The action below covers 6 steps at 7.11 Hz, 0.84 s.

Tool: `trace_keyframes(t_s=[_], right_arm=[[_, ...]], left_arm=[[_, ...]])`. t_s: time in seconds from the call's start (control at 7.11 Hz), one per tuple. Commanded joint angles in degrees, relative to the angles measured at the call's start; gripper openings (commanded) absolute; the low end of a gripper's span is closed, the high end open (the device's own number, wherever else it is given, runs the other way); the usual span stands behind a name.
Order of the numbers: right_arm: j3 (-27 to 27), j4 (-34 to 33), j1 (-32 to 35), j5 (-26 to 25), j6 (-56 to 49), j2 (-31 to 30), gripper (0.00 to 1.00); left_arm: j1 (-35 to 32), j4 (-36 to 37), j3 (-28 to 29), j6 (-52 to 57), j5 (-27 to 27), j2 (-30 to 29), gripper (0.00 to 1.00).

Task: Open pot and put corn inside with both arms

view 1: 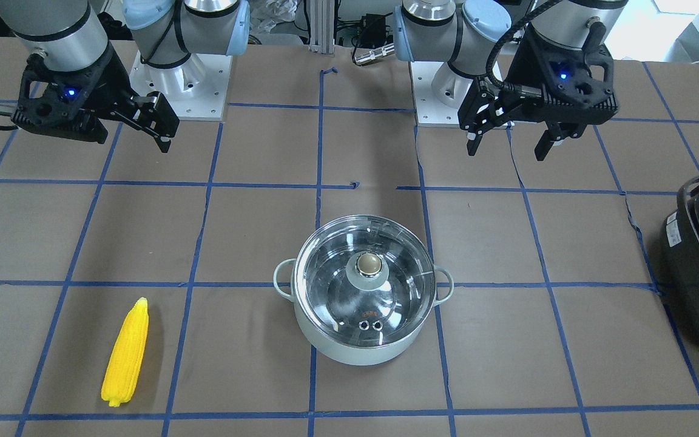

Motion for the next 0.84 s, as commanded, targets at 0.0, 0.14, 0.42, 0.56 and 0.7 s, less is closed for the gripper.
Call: trace_keyframes(t_s=[0.0,0.14,0.42,0.56,0.7], right_arm=[[-0.1,-0.1,0.0,0.0,0.0,0.0,1.0],[-0.1,0.0,0.0,-0.1,0.1,0.0,1.0],[-0.1,0.0,0.0,-0.1,0.0,0.0,1.0],[-0.1,-0.1,0.0,-0.1,0.1,0.0,1.0],[-0.1,0.0,0.0,0.0,0.0,0.0,1.0]], left_arm=[[0.1,0.0,-0.1,0.0,0.0,-0.1,1.0],[0.1,0.3,0.4,-0.2,0.0,-0.5,1.0],[-0.1,1.3,0.8,-3.0,0.0,-1.7,1.0],[-0.4,1.1,0.9,-3.0,0.0,-1.8,1.0],[-0.8,1.1,0.9,-2.9,0.2,-1.8,1.0]])
